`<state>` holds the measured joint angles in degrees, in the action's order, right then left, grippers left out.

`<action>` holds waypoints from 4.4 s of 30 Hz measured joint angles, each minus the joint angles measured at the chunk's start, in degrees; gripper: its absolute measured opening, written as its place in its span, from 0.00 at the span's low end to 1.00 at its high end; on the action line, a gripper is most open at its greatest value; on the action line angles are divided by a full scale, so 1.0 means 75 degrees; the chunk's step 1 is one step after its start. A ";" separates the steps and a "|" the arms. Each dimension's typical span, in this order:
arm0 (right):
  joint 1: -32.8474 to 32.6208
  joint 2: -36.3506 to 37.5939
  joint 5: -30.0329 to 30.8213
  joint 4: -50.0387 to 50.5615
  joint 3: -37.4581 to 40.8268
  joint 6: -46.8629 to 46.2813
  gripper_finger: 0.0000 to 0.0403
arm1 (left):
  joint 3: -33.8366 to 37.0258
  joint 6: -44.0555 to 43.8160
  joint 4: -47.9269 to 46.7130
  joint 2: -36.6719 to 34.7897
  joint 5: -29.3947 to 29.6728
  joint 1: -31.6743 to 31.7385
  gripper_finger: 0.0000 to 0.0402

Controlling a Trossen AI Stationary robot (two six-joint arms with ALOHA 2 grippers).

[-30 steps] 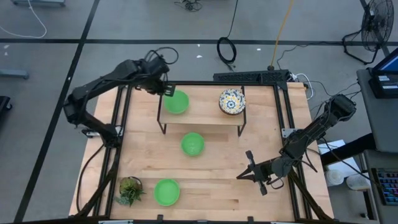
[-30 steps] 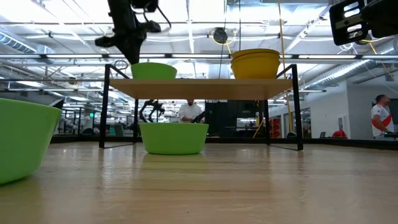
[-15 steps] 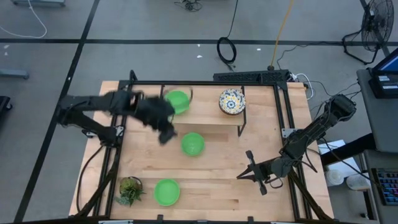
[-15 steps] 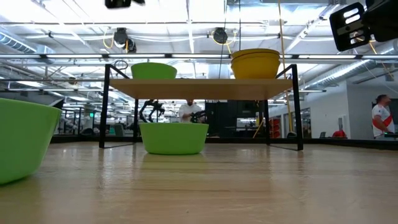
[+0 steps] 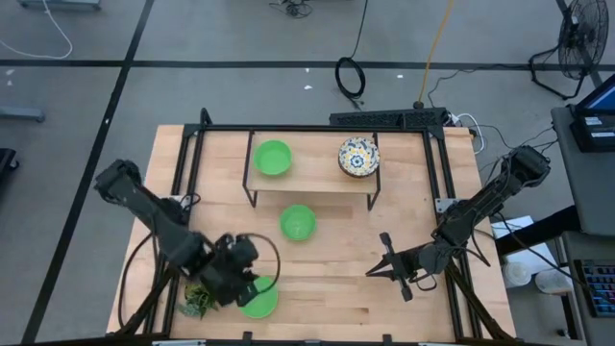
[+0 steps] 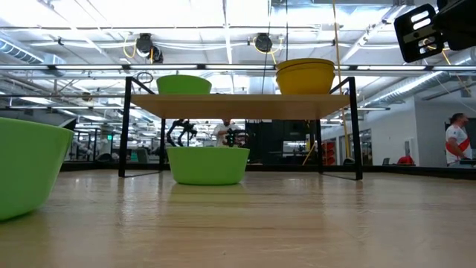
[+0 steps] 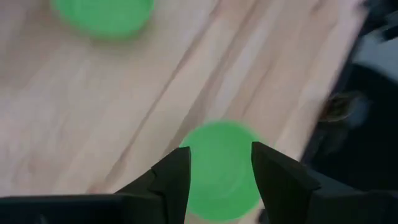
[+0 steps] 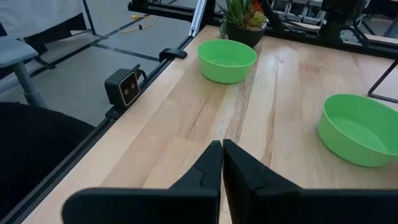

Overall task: Pick & Place Mini bowls
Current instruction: Stack the bottom green bowl on top of the green bowl on the shelf

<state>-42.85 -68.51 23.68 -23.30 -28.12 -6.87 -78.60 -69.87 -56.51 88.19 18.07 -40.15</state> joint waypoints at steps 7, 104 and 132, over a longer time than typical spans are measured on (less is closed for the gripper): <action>0.0000 0.0000 0.0017 -0.0248 0.0000 0.0176 0.00 | 0.1069 -0.0675 0.0099 0.0801 -0.1030 -0.0052 0.40; 0.0000 0.0000 0.0023 -0.0072 0.0003 0.0205 0.00 | 0.1503 -0.0298 0.0931 0.1905 -0.1922 0.0303 0.02; 0.0017 -0.0003 0.0029 -0.0053 0.0006 0.0207 0.00 | 0.1515 0.9652 0.8179 -0.2534 0.4620 0.1389 0.01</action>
<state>-42.72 -68.53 23.90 -23.70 -28.08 -5.32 -67.24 2.52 4.83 69.19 52.73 -29.73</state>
